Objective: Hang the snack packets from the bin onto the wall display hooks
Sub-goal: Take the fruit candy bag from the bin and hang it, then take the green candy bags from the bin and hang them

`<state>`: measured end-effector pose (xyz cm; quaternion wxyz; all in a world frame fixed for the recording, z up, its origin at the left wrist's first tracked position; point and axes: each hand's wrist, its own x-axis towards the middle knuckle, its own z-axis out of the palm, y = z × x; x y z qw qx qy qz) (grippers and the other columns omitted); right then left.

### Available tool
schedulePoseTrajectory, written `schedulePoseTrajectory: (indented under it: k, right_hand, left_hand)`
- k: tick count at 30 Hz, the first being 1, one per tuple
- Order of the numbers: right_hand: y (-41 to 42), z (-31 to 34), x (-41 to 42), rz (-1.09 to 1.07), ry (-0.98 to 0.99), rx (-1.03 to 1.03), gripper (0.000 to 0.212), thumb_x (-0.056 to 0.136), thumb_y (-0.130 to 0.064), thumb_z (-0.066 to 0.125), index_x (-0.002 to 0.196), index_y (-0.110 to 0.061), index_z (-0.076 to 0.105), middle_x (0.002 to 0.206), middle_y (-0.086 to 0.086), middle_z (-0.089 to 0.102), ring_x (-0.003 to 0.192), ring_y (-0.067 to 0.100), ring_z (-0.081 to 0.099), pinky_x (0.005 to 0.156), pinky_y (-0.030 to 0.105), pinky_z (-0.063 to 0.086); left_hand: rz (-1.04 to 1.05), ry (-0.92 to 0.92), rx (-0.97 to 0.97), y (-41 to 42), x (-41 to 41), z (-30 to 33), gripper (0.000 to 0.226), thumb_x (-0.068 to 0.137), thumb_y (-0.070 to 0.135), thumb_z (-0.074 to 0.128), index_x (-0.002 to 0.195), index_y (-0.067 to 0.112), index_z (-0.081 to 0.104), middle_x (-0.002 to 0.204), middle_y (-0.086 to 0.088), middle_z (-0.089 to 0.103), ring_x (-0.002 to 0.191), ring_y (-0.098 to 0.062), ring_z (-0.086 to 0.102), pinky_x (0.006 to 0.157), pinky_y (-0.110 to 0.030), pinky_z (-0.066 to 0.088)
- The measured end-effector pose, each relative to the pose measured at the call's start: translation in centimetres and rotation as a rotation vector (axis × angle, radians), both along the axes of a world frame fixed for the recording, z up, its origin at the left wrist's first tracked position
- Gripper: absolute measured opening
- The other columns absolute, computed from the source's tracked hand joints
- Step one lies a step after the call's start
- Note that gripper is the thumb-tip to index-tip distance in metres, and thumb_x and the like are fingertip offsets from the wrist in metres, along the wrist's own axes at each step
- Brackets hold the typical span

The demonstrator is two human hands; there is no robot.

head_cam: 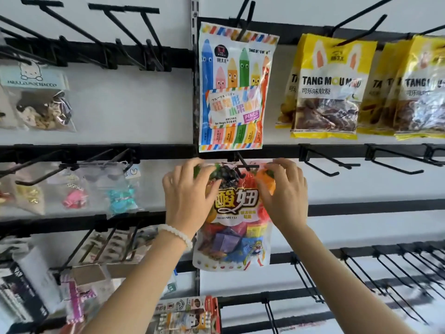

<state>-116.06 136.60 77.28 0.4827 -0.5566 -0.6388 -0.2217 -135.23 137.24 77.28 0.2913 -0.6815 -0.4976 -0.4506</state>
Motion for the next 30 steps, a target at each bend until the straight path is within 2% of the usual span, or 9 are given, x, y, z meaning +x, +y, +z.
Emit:
schedulePoseTrajectory:
  k: [5, 8, 11, 15, 20, 25, 30]
  right_hand:
    - [-4.4, -4.9, 1.2, 0.03, -0.157, -0.031, 0.024, 0.086, -0.031, 0.052, 0.098, -0.014, 0.063, 0.107, 0.006, 0.062, 0.092, 0.028, 0.059, 0.075, 0.037, 0.047]
    - [-8.1, -8.5, 2.4, 0.095, -0.247, -0.028, 0.023, 0.086, -0.03, 0.05, 0.096, -0.014, 0.063, 0.1, 0.005, 0.064, 0.086, 0.027, 0.059, 0.072, 0.035, 0.046]
    - [-12.1, -12.4, 4.1, 0.155, -0.279, -0.079, 0.019, 0.085, -0.028, 0.05, 0.093, -0.015, 0.062, 0.096, 0.003, 0.065, 0.083, 0.026, 0.06, 0.07, 0.035, 0.044]
    - [-17.7, -17.8, 7.0, 0.258, -0.303, -0.214, 0.021, 0.086, -0.026, 0.048, 0.093, -0.014, 0.063, 0.096, 0.001, 0.065, 0.086, 0.024, 0.062, 0.071, 0.034, 0.047]
    - [-24.1, -26.1, 9.6, 0.294, -0.308, -0.444, 0.025, 0.085, -0.028, 0.046, 0.094, -0.014, 0.065, 0.096, 0.002, 0.067, 0.083, 0.025, 0.063, 0.07, 0.033, 0.049]
    - [-28.8, -34.5, 10.9, 0.286, -0.309, -0.682, 0.027, 0.085, -0.029, 0.042, 0.093, -0.016, 0.064, 0.097, 0.002, 0.066, 0.081, 0.025, 0.063, 0.067, 0.033, 0.05]
    - [-30.1, -42.4, 11.3, 0.27, -0.329, -0.857, 0.03, 0.084, -0.032, 0.042, 0.094, -0.017, 0.066, 0.096, 0.001, 0.068, 0.08, 0.025, 0.064, 0.066, 0.033, 0.051]
  left_hand:
    - [-0.016, 0.074, -0.023, -5.4, 1.1, -4.5, 0.022, 0.087, 0.033, 0.052, 0.096, 0.019, 0.065, 0.099, -0.002, 0.062, 0.087, -0.022, 0.055, 0.075, -0.037, 0.038]
    - [-0.011, 0.103, -0.103, -9.8, 2.7, -7.7, 0.024, 0.087, 0.031, 0.048, 0.097, 0.019, 0.066, 0.098, -0.002, 0.062, 0.08, -0.024, 0.055, 0.072, -0.037, 0.038]
    - [0.026, 0.092, -0.221, -14.6, 4.6, -11.7, 0.026, 0.086, 0.03, 0.046, 0.1, 0.019, 0.066, 0.101, -0.002, 0.063, 0.084, -0.024, 0.058, 0.076, -0.039, 0.04]
    - [0.094, 0.083, -0.405, -21.4, 7.5, -18.0, 0.032, 0.086, 0.032, 0.043, 0.103, 0.018, 0.066, 0.105, -0.004, 0.064, 0.091, -0.026, 0.06, 0.08, -0.04, 0.041]
    - [0.111, -0.095, -0.688, -28.3, 10.4, -27.9, 0.036, 0.089, 0.032, 0.037, 0.105, 0.016, 0.065, 0.115, -0.008, 0.059, 0.099, -0.028, 0.056, 0.08, -0.046, 0.046]
    - [0.204, -0.079, -0.88, -34.1, 12.4, -36.2, 0.039, 0.089, 0.035, 0.035, 0.101, 0.017, 0.067, 0.106, -0.006, 0.066, 0.095, -0.027, 0.061, 0.075, -0.038, 0.046]
    - [0.221, -0.124, -1.1, -35.8, 11.9, -44.5, 0.025, 0.087, 0.028, 0.052, 0.106, 0.017, 0.064, 0.104, -0.004, 0.066, 0.089, -0.025, 0.061, 0.069, -0.039, 0.049]
